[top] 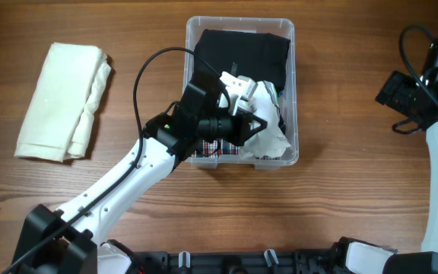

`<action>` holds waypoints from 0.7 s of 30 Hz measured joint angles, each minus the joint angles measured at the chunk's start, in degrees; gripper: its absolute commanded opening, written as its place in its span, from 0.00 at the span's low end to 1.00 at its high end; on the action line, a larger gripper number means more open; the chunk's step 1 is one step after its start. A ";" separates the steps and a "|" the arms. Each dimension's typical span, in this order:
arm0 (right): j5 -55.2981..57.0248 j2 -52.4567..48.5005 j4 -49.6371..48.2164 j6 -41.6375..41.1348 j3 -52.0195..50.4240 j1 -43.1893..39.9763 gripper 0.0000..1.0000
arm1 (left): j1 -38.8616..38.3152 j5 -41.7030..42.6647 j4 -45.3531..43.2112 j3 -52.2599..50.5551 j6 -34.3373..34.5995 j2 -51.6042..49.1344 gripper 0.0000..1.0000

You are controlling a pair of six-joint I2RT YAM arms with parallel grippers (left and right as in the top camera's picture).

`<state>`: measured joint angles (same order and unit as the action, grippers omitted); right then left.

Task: Pack container
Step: 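Lower the white T-shirt onto the plaid shirt's front half and release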

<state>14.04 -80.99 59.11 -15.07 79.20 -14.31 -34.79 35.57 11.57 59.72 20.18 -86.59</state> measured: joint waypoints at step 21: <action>0.00 0.00 0.02 0.00 0.00 0.00 1.00 | -0.09 -34.25 19.34 0.35 -1.46 -1.92 0.67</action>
<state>14.04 -80.99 59.13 -15.07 79.20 -14.31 -34.87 1.32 30.92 60.07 18.72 -88.51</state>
